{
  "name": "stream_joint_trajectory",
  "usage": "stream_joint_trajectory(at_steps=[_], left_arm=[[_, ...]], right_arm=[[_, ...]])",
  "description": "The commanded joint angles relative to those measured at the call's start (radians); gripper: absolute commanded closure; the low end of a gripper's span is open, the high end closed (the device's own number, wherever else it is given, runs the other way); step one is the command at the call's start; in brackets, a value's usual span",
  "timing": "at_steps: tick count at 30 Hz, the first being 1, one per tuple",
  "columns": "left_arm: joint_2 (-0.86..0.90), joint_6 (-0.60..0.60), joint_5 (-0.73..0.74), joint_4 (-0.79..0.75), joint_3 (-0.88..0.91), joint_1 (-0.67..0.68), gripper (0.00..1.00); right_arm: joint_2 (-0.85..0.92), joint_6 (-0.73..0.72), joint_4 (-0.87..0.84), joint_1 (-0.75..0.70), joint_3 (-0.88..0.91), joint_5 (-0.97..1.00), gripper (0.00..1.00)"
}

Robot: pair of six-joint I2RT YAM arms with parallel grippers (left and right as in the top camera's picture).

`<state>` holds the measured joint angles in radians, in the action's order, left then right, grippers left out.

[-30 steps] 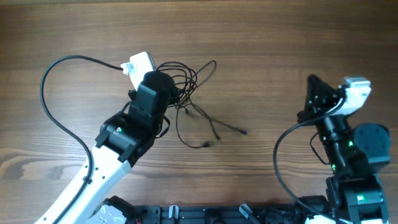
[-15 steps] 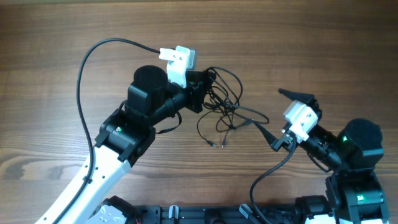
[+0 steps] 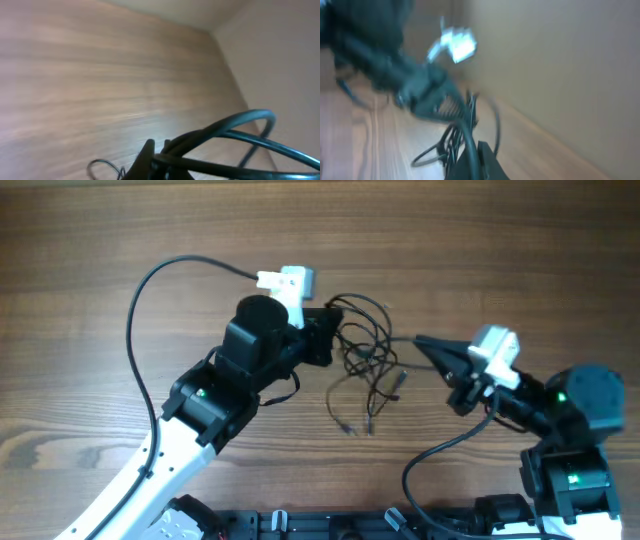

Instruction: Untangle cables

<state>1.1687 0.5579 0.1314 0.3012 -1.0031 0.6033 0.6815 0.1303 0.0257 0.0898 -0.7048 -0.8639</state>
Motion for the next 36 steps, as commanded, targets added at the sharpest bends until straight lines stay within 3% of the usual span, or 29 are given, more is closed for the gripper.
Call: stream_joint_trajectory(at_steps=[1,3,6,8,9,10,14,17,20,23,26,28,33,36], left_arm=[[-0.004,0.165,-0.143,0.064,0.001,-0.030,0.96],[-0.004,0.164,-0.135,0.095,0.001,-0.029,0.96],[-0.004,0.165,-0.137,0.099,0.001,-0.034,0.96],[-0.004,0.165,-0.135,0.053,0.001,-0.034,0.96],[-0.006,0.165,-0.121,0.022,0.001,-0.034,0.96],[-0.006,0.164,-0.102,-0.010,0.000,-0.034,0.96],[-0.006,0.164,-0.006,-0.137,0.000,-0.034,0.96],[-0.006,0.164,0.090,-0.221,0.000,-0.034,0.96],[-0.006,0.160,0.178,-0.303,0.001,-0.034,0.96],[-0.006,0.153,0.263,-0.354,0.001,-0.034,0.96],[-0.006,0.154,0.265,-0.355,0.001,-0.033,0.96],[-0.006,0.154,0.276,-0.363,0.001,-0.027,0.96],[-0.006,0.153,0.385,-0.403,0.000,-0.012,0.96],[-0.006,0.153,0.521,-0.484,0.001,-0.012,0.96]], right_arm=[[-0.031,-0.207,-0.110,0.001,-0.016,0.077,0.96],[-0.033,-0.254,-0.147,0.001,-0.016,0.147,0.96],[-0.033,-0.268,-0.068,0.001,-0.016,0.239,0.93],[-0.033,-0.267,0.055,0.001,-0.016,0.335,0.57],[-0.033,-0.267,0.158,0.001,-0.016,0.401,0.45],[-0.033,-0.264,0.203,0.001,-0.016,0.417,0.42],[-0.033,-0.241,0.265,0.001,-0.016,0.367,0.38],[-0.033,-0.089,0.211,0.001,-0.016,0.136,0.37],[-0.033,-0.019,0.205,0.001,-0.016,0.040,0.37],[-0.033,-0.018,0.166,0.001,-0.016,-0.022,0.32],[-0.033,-0.019,0.090,0.001,-0.016,-0.232,0.26],[-0.033,-0.028,0.080,0.001,-0.016,-0.222,0.24],[-0.033,-0.131,0.091,0.001,-0.016,0.152,0.17],[-0.028,-0.121,0.098,0.001,-0.016,0.153,0.02]])
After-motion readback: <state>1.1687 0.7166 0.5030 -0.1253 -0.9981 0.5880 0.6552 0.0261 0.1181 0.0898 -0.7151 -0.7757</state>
